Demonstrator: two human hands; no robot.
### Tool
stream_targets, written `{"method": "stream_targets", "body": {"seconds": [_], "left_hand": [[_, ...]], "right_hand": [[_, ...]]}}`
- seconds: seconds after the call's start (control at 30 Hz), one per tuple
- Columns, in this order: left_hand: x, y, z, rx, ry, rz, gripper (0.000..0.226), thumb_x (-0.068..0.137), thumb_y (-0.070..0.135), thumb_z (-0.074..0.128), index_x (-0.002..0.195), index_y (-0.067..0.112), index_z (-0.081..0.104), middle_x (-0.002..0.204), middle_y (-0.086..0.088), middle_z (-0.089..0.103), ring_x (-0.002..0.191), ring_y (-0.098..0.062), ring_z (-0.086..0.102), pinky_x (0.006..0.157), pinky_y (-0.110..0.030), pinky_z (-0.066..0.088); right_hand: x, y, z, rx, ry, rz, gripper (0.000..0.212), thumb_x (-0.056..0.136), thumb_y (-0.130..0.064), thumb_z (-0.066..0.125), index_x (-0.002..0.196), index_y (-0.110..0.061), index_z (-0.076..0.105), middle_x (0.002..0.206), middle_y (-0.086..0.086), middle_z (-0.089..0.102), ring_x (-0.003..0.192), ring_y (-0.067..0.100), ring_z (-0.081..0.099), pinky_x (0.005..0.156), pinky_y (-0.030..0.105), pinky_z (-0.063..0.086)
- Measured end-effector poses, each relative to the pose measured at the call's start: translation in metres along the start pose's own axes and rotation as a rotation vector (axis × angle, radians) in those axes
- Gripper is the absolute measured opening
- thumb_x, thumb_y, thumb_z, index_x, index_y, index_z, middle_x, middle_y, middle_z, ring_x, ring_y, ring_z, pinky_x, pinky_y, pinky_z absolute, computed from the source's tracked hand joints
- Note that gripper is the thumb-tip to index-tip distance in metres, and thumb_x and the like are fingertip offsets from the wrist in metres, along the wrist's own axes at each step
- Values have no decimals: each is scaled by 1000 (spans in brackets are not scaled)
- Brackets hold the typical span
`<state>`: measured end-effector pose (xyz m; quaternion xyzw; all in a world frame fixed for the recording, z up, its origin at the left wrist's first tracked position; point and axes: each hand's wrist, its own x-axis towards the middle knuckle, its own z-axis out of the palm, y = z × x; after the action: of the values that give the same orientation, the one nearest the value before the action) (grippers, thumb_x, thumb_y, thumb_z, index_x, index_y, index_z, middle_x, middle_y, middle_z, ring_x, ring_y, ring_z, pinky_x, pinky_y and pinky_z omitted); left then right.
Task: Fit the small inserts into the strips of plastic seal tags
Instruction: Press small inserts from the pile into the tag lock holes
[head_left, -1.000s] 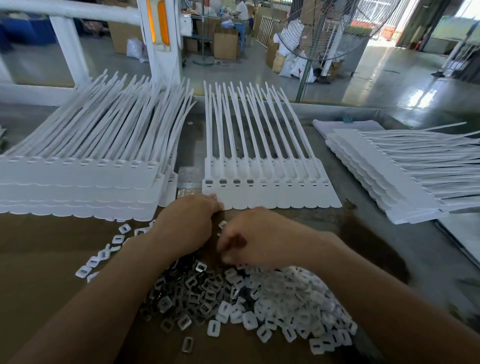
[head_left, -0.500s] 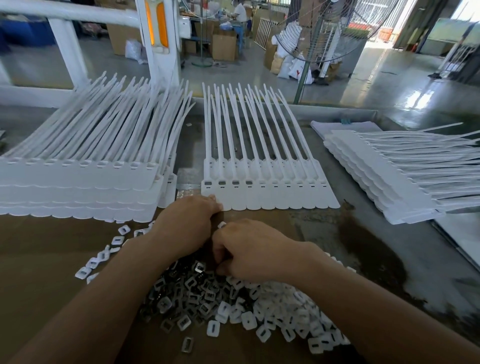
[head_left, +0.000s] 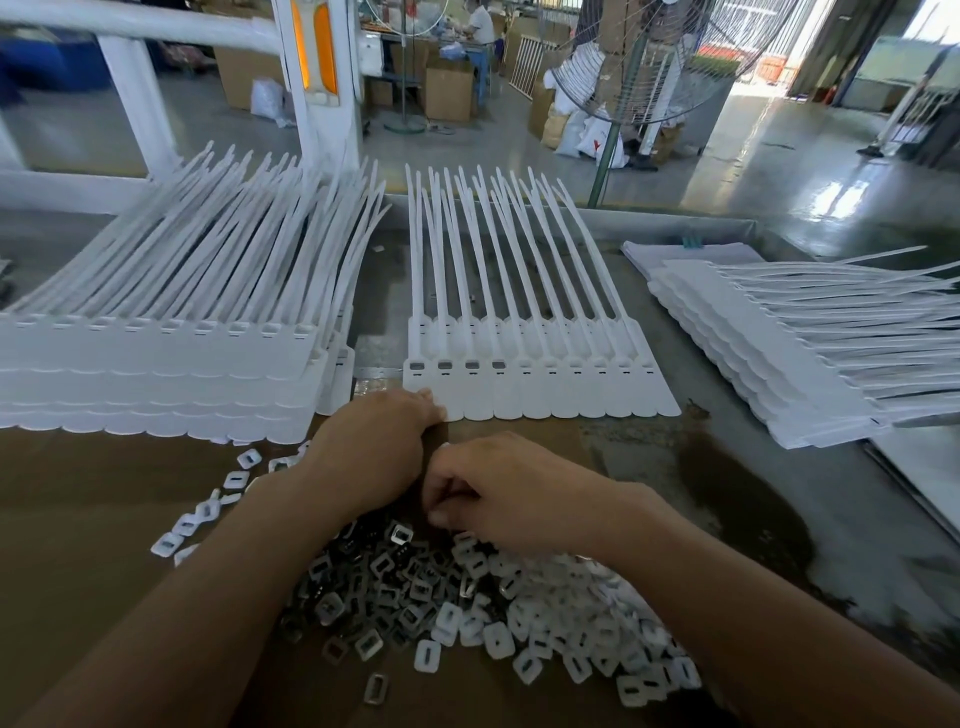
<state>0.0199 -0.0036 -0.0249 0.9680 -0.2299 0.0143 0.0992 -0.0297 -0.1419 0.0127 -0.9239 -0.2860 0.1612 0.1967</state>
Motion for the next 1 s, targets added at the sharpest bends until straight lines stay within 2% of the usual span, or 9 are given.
{"method": "stream_targets", "body": {"seconds": [0.17,0.33,0.47,0.6,0.77,0.9,1.0], "left_hand": [[-1,1,-1,2,6,-13,43,90,9,38,128,26,48,137,2,44,120,-14,44,96,-27,37],[-2,2,-1,2,-3,-19,46,88,6,38,129,26,47,138,2,44,120,-15,45,97,-29,38],[-2,3,-2,-10,18,-20,42,87,6,38,121,25,53,128,1,51,110,-16,51,89,-28,41],[-2,3,-2,-13,9,-27,44,88,6,37,125,25,51,133,2,48,115,-16,48,93,-29,40],[-2,3,-4,-17,-2,-14,43,88,7,39,125,27,51,135,2,46,117,-15,47,94,-28,38],[-2,5,-6,-33,1,-12,37,91,12,40,121,28,54,133,3,49,116,-14,48,96,-30,40],[-2,6,-7,-19,-16,-23,43,91,9,38,128,28,49,138,3,44,122,-16,44,98,-31,37]], "right_hand": [[-1,1,0,-6,-8,8,19,88,-30,59,96,-14,66,90,-6,60,82,6,50,68,21,39],[-3,4,-2,-17,4,-15,16,87,-28,61,96,-16,67,71,-19,43,75,-1,42,61,5,29],[-3,4,-3,5,-5,-36,14,86,-27,62,95,-17,68,71,-19,46,75,-2,44,63,8,33],[-3,5,-3,2,-38,-49,15,87,-28,61,93,-15,66,76,-17,46,74,2,44,68,20,38],[-2,9,-7,-6,-29,-23,15,89,-31,57,82,-18,59,73,-15,46,67,1,44,62,13,35],[-2,16,-14,83,101,32,15,87,-31,60,78,-20,60,69,-14,53,56,-7,48,53,4,37],[3,31,-23,172,302,107,15,87,-28,60,79,-17,65,73,-13,61,60,-7,53,56,6,39]]}}
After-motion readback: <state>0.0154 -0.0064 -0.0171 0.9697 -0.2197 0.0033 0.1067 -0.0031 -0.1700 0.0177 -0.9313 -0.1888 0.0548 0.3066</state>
